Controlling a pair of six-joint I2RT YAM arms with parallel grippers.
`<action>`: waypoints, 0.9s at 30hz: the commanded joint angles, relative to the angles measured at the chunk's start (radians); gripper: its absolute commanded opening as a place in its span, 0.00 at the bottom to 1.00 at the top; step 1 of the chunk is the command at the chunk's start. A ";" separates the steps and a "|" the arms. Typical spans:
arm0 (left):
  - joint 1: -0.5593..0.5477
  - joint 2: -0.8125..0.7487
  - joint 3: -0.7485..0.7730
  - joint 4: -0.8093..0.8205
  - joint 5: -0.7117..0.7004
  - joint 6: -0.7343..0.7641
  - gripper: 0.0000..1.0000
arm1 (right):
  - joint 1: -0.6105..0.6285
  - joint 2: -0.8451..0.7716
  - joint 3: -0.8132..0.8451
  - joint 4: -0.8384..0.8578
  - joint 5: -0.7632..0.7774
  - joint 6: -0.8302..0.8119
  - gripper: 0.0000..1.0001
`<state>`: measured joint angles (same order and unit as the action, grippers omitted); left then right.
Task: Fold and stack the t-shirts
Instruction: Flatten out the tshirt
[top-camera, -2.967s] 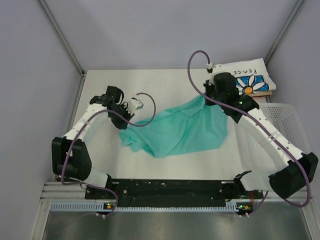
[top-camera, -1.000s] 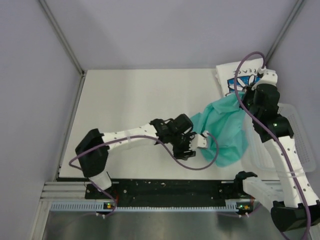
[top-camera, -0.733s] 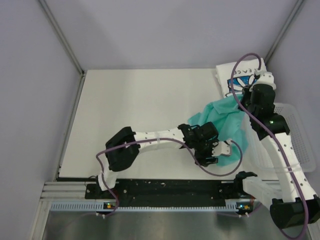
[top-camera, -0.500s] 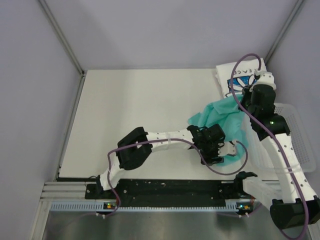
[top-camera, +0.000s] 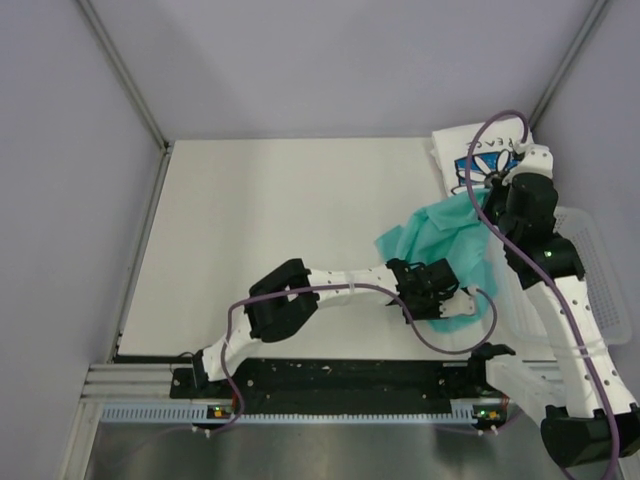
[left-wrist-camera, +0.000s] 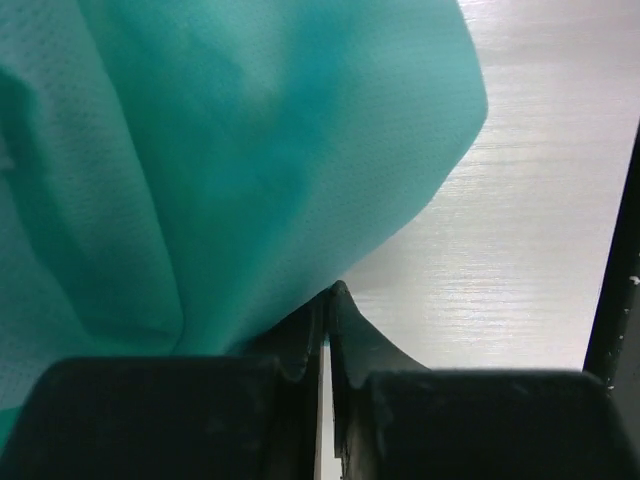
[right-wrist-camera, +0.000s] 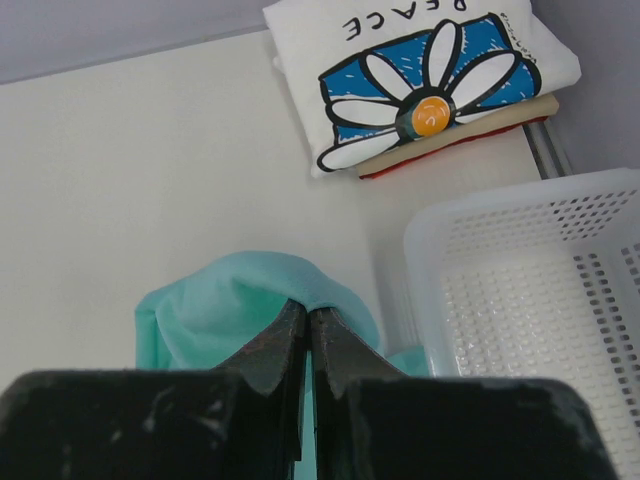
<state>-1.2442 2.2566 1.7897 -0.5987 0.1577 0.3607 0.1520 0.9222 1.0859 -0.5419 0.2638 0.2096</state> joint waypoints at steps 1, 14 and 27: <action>0.000 0.008 0.017 -0.042 -0.073 0.013 0.00 | -0.011 -0.028 0.000 0.049 -0.005 -0.006 0.00; 0.248 -0.637 -0.312 -0.188 -0.332 0.113 0.00 | -0.009 -0.043 0.126 0.048 -0.020 -0.027 0.00; 0.493 -1.235 -0.305 -0.010 -0.889 0.443 0.00 | -0.009 -0.071 0.440 -0.003 -0.437 -0.023 0.00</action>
<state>-0.7589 1.1172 1.4624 -0.7094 -0.5251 0.6579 0.1490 0.8822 1.4113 -0.5484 0.0174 0.1913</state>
